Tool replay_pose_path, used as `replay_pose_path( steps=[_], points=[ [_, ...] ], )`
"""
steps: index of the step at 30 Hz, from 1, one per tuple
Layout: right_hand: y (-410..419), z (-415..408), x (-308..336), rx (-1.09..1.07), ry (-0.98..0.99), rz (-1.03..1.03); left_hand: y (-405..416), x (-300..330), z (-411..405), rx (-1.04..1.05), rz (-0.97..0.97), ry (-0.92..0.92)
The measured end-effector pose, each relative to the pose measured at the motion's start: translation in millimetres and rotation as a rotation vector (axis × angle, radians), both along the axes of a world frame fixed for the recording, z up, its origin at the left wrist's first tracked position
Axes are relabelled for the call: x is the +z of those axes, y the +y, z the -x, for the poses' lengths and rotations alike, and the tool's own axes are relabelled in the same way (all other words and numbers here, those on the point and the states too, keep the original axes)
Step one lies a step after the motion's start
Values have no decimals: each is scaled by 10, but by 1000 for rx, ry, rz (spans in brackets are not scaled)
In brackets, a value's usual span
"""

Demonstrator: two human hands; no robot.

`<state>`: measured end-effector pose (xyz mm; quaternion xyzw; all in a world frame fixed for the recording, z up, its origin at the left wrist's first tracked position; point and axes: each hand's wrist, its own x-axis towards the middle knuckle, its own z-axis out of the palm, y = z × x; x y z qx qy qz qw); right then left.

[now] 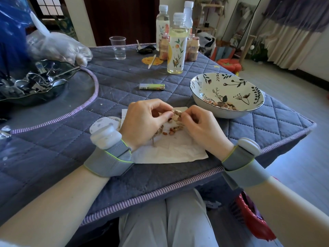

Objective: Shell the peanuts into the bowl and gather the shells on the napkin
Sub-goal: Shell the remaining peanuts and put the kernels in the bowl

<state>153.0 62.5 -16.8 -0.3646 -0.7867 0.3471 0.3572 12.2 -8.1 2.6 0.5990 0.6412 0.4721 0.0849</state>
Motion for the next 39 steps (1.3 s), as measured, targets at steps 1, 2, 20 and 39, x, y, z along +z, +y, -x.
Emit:
replay_pose_path(
  steps=[1,2,20,39],
  points=[
    [13,-2,-3,-22,16,13,3,2,17,10,-3,-14],
    [26,-6,-5,-42,30,18,6,6,35,6,8,-22],
    [61,4,-62,-51,-215,-154,-9,-74,158,-280,201,392],
    [-77,10,70,212,-506,-471,4,-37,320,-203,155,382]
  ],
)
